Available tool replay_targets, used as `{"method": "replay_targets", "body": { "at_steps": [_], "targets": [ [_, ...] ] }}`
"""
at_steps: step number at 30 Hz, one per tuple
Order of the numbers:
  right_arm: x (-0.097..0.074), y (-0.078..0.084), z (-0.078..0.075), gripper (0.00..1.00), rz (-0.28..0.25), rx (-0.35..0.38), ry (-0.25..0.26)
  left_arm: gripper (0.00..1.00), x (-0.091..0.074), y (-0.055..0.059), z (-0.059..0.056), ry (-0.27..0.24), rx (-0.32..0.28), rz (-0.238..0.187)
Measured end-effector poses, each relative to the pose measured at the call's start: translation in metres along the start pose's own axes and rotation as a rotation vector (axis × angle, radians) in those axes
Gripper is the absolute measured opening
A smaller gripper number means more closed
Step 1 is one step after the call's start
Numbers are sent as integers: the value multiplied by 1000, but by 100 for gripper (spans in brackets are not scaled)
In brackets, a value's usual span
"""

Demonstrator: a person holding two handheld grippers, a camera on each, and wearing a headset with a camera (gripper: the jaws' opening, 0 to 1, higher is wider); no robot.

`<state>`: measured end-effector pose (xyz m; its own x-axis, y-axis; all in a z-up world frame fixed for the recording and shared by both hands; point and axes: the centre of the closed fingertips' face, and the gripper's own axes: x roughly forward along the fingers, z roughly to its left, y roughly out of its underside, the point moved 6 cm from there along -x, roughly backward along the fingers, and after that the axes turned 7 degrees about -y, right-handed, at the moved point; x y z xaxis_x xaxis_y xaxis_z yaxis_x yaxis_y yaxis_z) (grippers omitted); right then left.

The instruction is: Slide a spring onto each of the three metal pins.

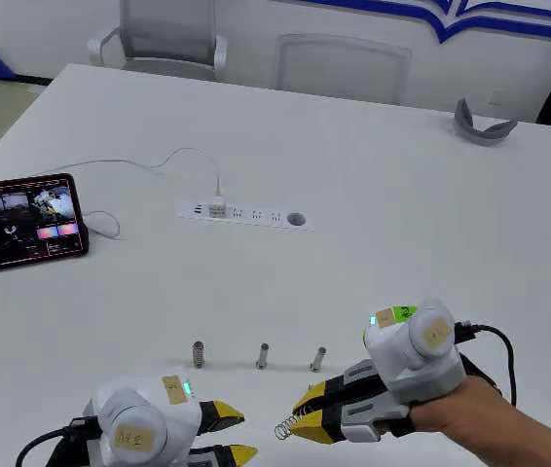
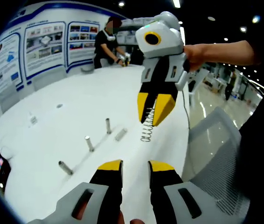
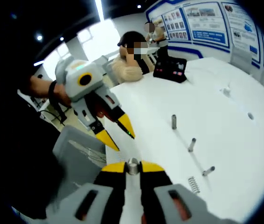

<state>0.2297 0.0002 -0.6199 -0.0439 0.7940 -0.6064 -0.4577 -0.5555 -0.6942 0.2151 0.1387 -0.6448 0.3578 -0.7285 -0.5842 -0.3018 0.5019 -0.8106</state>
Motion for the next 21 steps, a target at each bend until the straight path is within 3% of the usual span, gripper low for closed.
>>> {"method": "replay_targets", "body": {
  "at_steps": [15,21],
  "targets": [
    [2,4,-29,12,33,26,101,31,-13,15,22,-92,-85,0],
    [5,4,-39,12,38,33,118,34,-18,20,29,-119,-112,0]
  ]
}}
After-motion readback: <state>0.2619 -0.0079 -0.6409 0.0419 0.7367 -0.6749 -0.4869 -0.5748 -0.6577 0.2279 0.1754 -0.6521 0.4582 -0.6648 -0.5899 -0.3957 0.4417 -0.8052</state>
